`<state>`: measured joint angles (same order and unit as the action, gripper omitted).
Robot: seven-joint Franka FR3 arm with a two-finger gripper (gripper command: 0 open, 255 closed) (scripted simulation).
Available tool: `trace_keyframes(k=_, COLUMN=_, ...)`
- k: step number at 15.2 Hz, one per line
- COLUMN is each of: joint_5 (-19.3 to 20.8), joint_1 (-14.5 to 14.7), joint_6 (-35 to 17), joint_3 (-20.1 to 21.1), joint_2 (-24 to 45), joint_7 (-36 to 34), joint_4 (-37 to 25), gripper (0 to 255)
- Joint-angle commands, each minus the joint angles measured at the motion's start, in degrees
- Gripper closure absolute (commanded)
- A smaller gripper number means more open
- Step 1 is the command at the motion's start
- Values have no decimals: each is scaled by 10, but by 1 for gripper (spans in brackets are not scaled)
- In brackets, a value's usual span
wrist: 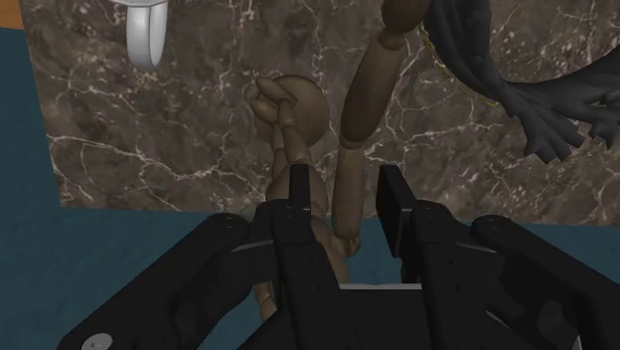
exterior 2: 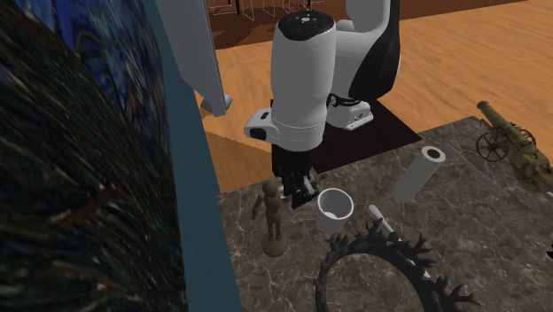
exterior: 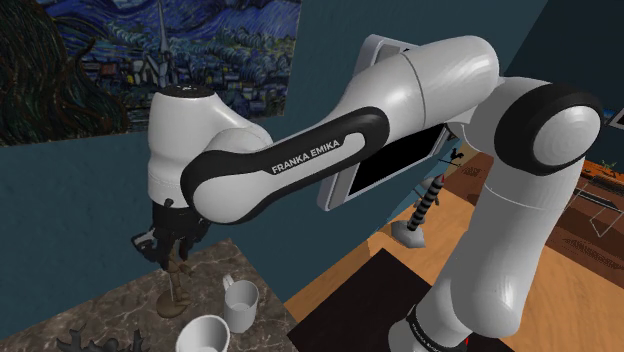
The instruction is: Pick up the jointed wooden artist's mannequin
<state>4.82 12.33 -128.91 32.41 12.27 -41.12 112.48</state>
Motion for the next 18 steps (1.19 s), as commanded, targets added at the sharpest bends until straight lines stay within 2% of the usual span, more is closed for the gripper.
trace_keyframes(k=1, joint_5=0, joint_1=0, joint_6=-1, joint_3=0, joint_2=0, joint_7=0, joint_4=0, gripper=255)
trace_keyframes(k=8, joint_5=1, joint_1=1, joint_6=-1, joint_3=0, joint_2=2, joint_7=-1, joint_4=-1, gripper=255)
trace_keyframes(k=18, joint_5=-21, joint_1=-5, joint_6=69, joint_3=6, joint_2=-30, joint_7=12, joint_4=-44, gripper=255)
